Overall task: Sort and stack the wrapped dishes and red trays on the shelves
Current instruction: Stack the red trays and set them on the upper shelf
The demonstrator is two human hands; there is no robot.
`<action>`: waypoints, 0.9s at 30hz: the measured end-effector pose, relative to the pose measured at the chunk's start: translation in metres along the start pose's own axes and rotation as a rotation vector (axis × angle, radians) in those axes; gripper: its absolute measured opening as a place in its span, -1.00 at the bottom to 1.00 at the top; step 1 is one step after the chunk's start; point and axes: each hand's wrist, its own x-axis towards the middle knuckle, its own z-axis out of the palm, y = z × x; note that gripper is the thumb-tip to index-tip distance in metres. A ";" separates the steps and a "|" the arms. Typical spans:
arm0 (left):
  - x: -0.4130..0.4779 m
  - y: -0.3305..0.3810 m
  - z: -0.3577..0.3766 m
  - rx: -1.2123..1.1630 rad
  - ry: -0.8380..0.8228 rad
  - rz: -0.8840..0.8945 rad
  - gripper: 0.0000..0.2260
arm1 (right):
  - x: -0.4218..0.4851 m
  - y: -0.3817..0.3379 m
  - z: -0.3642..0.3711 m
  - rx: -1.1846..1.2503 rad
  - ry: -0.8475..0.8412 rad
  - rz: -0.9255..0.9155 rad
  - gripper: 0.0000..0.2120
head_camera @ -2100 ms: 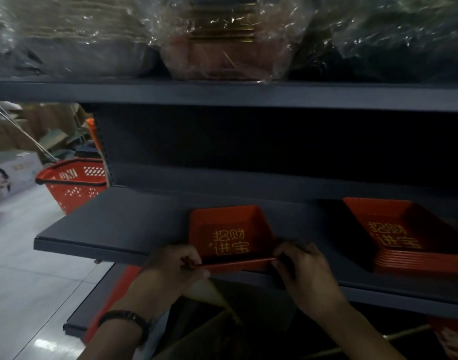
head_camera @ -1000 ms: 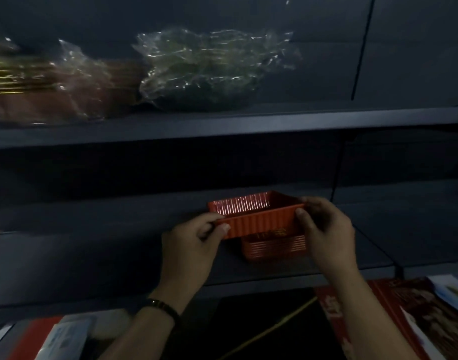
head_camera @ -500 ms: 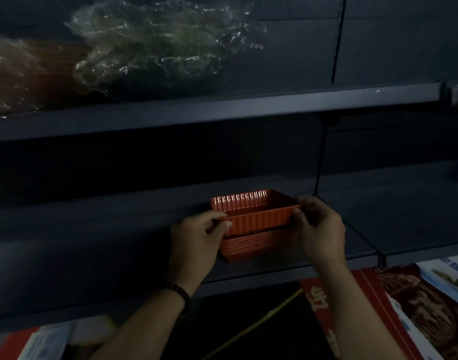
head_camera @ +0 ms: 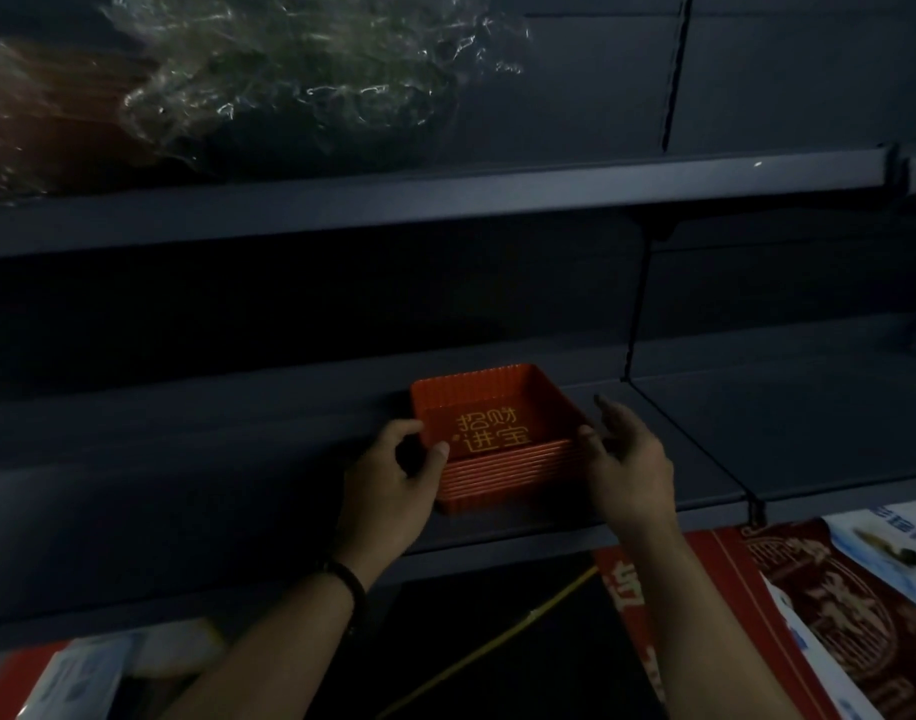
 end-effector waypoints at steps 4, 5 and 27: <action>0.009 0.006 0.009 -0.434 -0.165 -0.384 -0.76 | 0.009 0.011 0.010 0.139 -0.058 0.134 -0.67; 0.010 0.004 0.011 -0.485 -0.201 -0.418 -0.74 | 0.012 0.013 0.012 0.187 -0.085 0.184 -0.70; -0.036 0.034 -0.032 -0.540 -0.096 -0.242 -0.78 | -0.038 -0.029 -0.016 0.385 -0.094 0.211 -0.70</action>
